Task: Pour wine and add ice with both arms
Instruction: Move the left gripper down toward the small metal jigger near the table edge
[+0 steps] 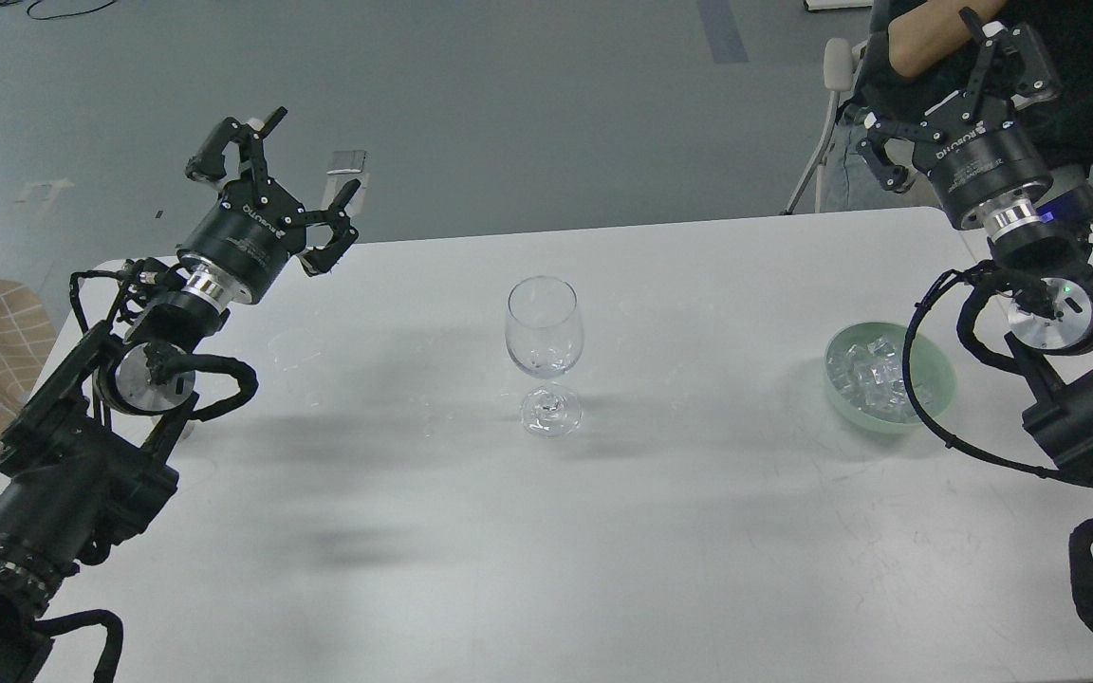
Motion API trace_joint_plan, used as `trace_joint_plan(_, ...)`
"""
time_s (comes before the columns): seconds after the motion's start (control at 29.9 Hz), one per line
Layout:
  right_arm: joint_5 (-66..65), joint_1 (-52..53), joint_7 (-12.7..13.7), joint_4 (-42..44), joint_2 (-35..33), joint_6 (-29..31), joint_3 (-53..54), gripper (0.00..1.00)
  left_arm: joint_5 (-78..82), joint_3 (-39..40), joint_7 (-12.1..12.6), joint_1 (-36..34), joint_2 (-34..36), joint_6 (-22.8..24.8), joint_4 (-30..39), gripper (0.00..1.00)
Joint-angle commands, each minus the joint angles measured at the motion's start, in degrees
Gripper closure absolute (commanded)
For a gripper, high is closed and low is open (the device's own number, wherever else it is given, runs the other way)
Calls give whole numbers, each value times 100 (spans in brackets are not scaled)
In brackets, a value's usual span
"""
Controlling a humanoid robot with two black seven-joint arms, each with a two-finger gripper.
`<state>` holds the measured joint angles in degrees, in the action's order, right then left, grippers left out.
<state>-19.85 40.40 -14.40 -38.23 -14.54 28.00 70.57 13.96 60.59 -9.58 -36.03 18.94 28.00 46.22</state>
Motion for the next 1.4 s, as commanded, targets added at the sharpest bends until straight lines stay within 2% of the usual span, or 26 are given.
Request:
trace_joint_plan(0.0,-1,21,7,-9,12,0,-8,0,2,-4,-325,-9,22,0,19,1)
trace_joint_plan(0.2,-54,100,-2,9,-5,0,-386,0,-25,14,-290,17,14,0,10,1)
trace_joint_plan(0.77,-63,65,25,26,-5,0,-386,0,-34,49,-264,96,-338,0,80,1)
trace_joint_plan(1.17,-45,47,-37,18,4,0,-369,0,-34,93,-238,149,-320,0,133,1)
trace_joint_plan(1.27,-45,47,-37,18,4,0,-369,0,-42,58,-80,175,-233,0,352,1)
trace_joint_plan(1.34,-45,38,-28,18,-5,0,-369,0,-261,102,305,315,12,0,694,1)
trace_joint_plan(1.37,-45,38,-37,18,-5,0,-378,0,-410,102,377,368,135,0,817,1)
